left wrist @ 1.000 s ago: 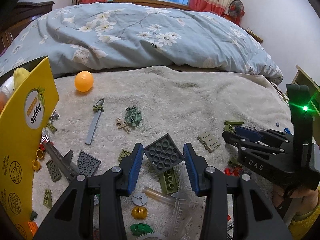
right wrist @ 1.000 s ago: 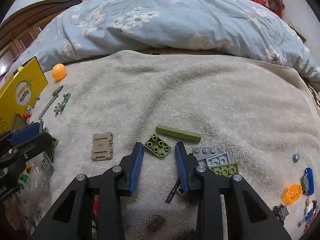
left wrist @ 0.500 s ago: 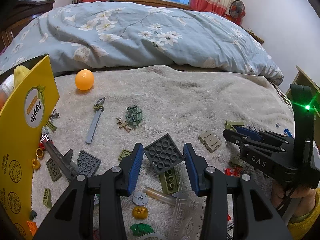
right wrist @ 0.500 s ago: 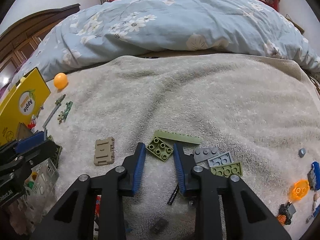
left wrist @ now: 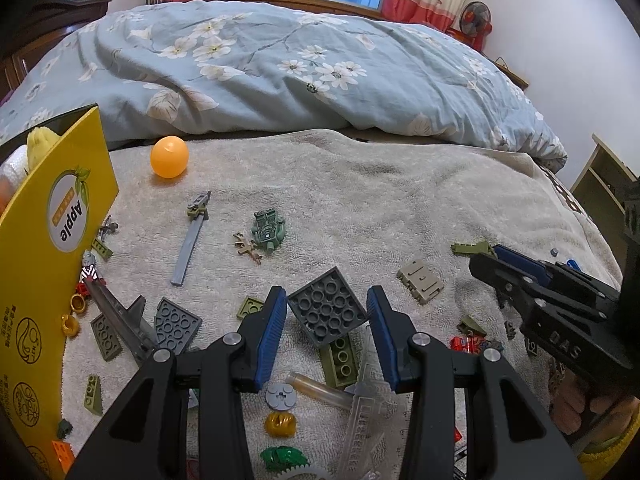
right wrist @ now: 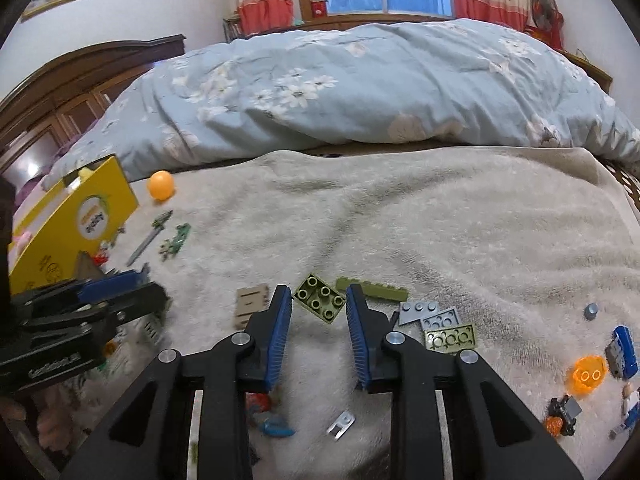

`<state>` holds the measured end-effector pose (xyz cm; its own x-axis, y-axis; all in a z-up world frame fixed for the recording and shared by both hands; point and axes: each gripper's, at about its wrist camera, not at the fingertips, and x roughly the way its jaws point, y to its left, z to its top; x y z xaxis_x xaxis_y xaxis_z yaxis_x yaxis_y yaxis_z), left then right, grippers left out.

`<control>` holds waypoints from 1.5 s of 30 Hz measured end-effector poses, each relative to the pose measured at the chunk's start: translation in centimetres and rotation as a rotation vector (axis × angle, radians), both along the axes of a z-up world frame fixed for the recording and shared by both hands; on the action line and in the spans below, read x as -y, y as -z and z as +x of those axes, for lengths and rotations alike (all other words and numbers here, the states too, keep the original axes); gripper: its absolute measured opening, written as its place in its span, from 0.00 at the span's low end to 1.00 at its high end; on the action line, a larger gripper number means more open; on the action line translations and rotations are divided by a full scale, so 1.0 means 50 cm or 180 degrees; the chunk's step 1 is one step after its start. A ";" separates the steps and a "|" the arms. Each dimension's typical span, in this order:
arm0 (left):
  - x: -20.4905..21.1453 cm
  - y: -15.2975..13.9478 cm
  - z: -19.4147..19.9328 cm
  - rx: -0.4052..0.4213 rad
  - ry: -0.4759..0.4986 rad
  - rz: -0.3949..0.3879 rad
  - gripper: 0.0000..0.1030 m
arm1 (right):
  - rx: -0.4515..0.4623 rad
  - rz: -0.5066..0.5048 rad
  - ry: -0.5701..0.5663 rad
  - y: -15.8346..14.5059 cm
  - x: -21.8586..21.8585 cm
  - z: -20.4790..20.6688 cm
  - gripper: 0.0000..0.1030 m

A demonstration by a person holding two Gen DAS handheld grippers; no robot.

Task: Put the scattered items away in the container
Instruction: 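Close the right tool on a small olive green brick while the left holds the plate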

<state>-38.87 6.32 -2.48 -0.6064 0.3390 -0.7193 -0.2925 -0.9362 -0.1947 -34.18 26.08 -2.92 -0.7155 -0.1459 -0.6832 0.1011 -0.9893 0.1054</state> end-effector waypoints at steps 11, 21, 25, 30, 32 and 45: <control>0.001 -0.003 0.001 -0.0010 -0.0008 -0.0031 0.40 | 0.0048 0.0004 -0.0003 -0.022 0.000 0.041 0.28; 0.001 -0.012 0.007 -0.0097 -0.0069 -0.0080 0.40 | -0.0082 -0.0042 -0.0103 -0.050 0.015 0.071 0.28; 0.004 -0.024 0.014 -0.0204 -0.0136 -0.0152 0.40 | -0.0139 0.0007 -0.0114 -0.053 0.021 0.077 0.28; 0.002 -0.055 0.021 -0.0360 -0.0235 -0.0276 0.40 | -0.0150 0.0042 -0.0067 -0.055 0.022 0.078 0.28; -0.004 -0.081 0.026 -0.0432 -0.0258 -0.0284 0.40 | -0.0218 0.0053 -0.0045 -0.065 0.021 0.088 0.28; 0.007 -0.178 0.194 -0.0516 -0.0372 -0.0361 0.40 | -0.0678 0.0036 -0.0078 -0.150 0.057 0.214 0.28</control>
<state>-29.16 5.97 6.41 -0.7476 0.1822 -0.6387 -0.1998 -0.9788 -0.0455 -23.49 23.21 4.58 -0.8404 -0.1581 -0.5185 0.1439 -0.9873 0.0678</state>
